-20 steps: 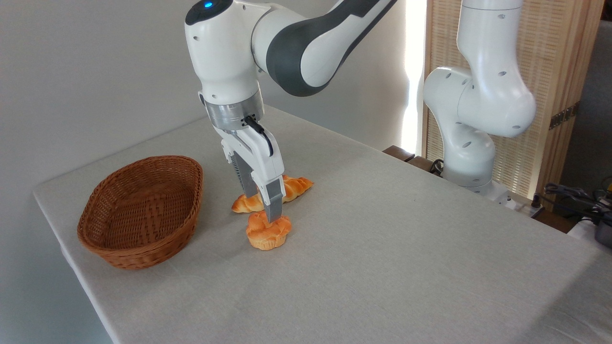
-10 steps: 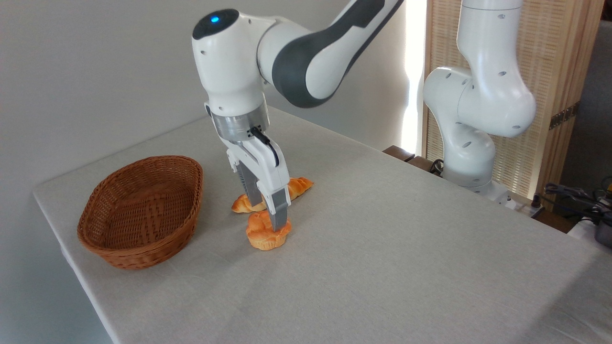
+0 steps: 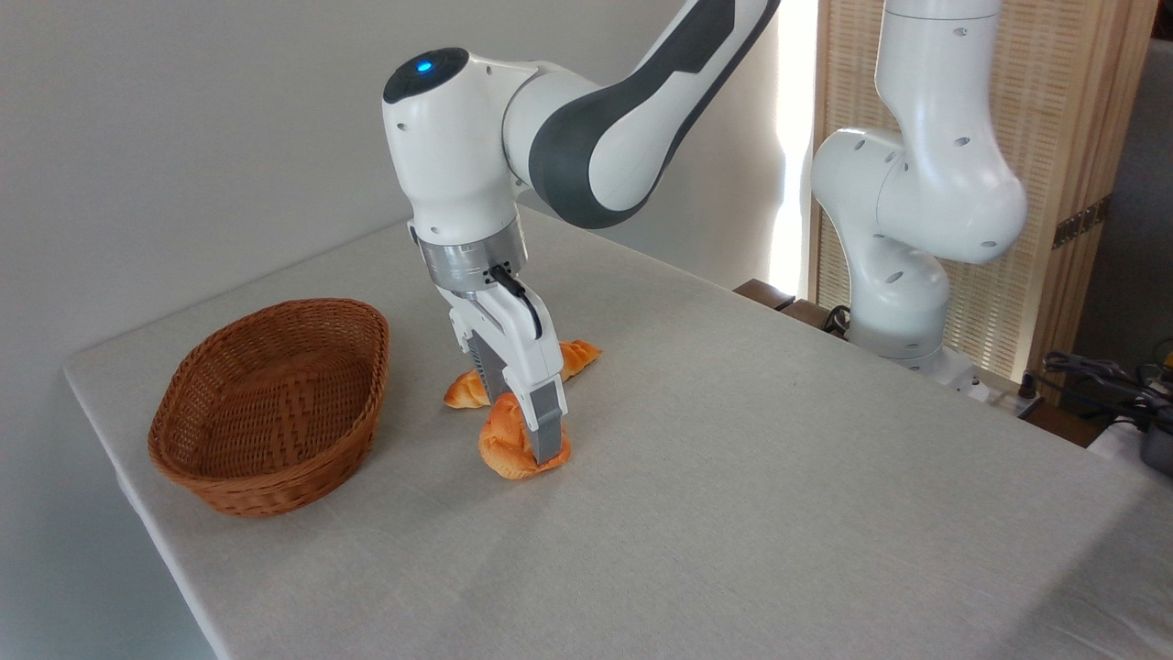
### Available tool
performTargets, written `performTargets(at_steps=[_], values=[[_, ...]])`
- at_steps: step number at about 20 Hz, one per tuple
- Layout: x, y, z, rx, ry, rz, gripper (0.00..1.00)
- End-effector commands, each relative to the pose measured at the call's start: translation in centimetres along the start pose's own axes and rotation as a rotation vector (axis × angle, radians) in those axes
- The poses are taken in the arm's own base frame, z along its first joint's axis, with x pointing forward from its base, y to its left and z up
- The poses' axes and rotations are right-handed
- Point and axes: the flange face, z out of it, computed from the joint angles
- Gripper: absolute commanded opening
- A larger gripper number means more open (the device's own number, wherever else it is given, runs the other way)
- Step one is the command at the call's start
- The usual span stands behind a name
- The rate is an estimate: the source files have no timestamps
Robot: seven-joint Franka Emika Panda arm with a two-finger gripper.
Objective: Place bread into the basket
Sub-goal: 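Close the gripper around the round bun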
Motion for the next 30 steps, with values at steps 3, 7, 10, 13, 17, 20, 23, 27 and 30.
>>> performTargets(at_steps=[3,7,10,13,17,20,23,27,30], values=[[0.1,0.0,0.2,0.026,0.015,0.004,0.81],[-0.1,-0.4,0.2,0.026,0.015,0.014,0.49],[-0.1,-0.4,0.2,0.025,0.014,0.045,0.22],[-0.2,-0.5,0.1,0.026,0.015,0.043,0.15],[-0.2,-0.5,0.1,0.026,0.015,0.045,0.10],[-0.2,-0.6,0.0,0.028,0.018,0.066,0.10],[-0.2,-0.7,-0.2,0.026,0.024,0.092,0.10],[0.0,-1.1,-1.4,0.036,0.045,0.084,0.10],[0.6,-1.5,-3.9,0.043,0.067,0.081,0.10]])
